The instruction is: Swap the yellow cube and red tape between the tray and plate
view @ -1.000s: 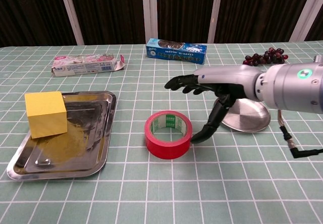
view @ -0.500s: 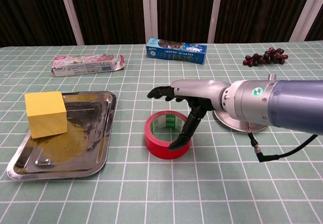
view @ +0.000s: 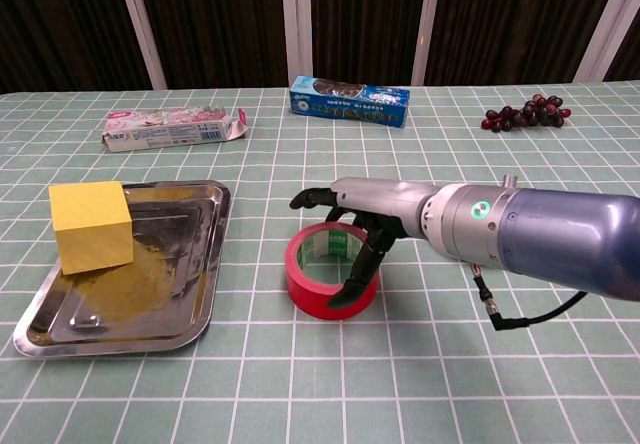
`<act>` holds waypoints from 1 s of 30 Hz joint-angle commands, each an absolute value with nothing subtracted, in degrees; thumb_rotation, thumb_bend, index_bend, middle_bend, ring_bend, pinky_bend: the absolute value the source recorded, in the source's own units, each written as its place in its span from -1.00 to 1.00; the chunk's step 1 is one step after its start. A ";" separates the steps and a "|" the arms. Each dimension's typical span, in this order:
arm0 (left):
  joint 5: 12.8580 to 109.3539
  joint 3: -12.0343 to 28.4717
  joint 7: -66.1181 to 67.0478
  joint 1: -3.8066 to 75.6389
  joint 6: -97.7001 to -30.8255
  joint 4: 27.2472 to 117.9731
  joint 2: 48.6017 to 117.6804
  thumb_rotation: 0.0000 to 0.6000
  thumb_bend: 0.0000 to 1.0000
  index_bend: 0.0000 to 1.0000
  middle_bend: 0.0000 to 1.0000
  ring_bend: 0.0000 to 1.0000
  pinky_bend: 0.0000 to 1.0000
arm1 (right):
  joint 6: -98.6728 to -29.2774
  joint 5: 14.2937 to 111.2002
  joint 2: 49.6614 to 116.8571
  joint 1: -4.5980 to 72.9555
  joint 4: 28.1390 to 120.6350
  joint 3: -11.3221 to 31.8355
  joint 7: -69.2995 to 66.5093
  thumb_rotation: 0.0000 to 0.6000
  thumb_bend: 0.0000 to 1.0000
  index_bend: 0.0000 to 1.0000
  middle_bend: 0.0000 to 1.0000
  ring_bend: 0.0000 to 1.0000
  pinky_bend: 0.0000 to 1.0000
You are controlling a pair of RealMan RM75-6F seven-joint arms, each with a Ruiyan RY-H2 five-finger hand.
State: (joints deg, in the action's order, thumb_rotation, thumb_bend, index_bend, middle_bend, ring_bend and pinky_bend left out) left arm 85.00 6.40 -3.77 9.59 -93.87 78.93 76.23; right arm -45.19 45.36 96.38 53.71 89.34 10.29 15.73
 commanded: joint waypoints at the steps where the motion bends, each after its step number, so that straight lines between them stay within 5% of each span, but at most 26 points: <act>1: 84.90 6.56 -4.00 9.56 -93.68 78.84 76.25 1.00 -0.97 -0.62 -1.00 -1.00 -0.89 | -45.69 46.08 96.90 53.67 88.77 10.20 15.67 1.00 -0.81 -0.67 -0.92 -0.44 -0.19; 8: 85.07 6.86 -4.52 9.45 -93.41 78.74 76.25 1.00 -0.97 -0.62 -1.00 -1.00 -0.89 | -49.18 50.41 98.54 52.45 87.05 10.44 14.53 1.00 -0.55 -0.39 -0.65 -0.14 0.08; 20: 84.76 7.54 -4.65 9.04 -93.44 78.80 76.08 1.00 -0.97 -0.61 -1.00 -1.00 -0.89 | -52.05 52.73 88.36 48.77 91.55 13.49 11.14 1.00 -0.53 -0.39 -0.64 -0.14 0.08; 30: 84.63 8.18 -3.38 8.65 -94.11 78.87 76.32 1.00 -0.97 -0.61 -1.00 -1.00 -0.89 | -46.85 53.24 80.96 44.85 89.50 10.43 5.64 1.00 -0.53 -0.39 -0.64 -0.14 0.08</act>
